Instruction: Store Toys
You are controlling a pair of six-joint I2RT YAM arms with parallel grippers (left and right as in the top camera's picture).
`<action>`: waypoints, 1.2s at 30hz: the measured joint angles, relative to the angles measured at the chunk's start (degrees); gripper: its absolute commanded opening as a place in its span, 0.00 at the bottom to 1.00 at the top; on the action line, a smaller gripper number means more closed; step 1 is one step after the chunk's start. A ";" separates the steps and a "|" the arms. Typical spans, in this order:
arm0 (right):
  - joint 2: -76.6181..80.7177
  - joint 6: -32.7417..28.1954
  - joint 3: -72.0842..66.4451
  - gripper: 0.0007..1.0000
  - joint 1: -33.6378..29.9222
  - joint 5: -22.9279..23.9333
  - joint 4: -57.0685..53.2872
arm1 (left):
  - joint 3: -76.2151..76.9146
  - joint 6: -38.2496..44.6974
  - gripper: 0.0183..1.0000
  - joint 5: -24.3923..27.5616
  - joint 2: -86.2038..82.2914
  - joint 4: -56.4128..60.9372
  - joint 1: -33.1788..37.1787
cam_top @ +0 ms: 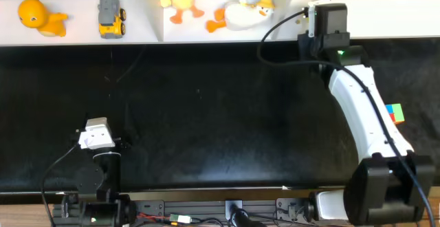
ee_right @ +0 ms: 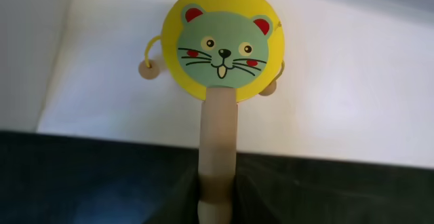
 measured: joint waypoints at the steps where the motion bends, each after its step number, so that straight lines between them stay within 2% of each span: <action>1: 0.44 -0.04 0.09 0.18 0.00 -0.33 0.59 | 0.00 0.00 1.00 0.02 0.00 -0.02 0.00; 22: 11.06 -1.53 9.46 0.19 0.00 -2.19 2.78 | 0.00 0.00 1.00 0.02 0.00 0.00 0.00; 36: 12.20 -1.46 9.90 0.19 -0.31 -3.04 2.45 | 0.00 0.00 1.00 0.02 0.00 0.00 0.00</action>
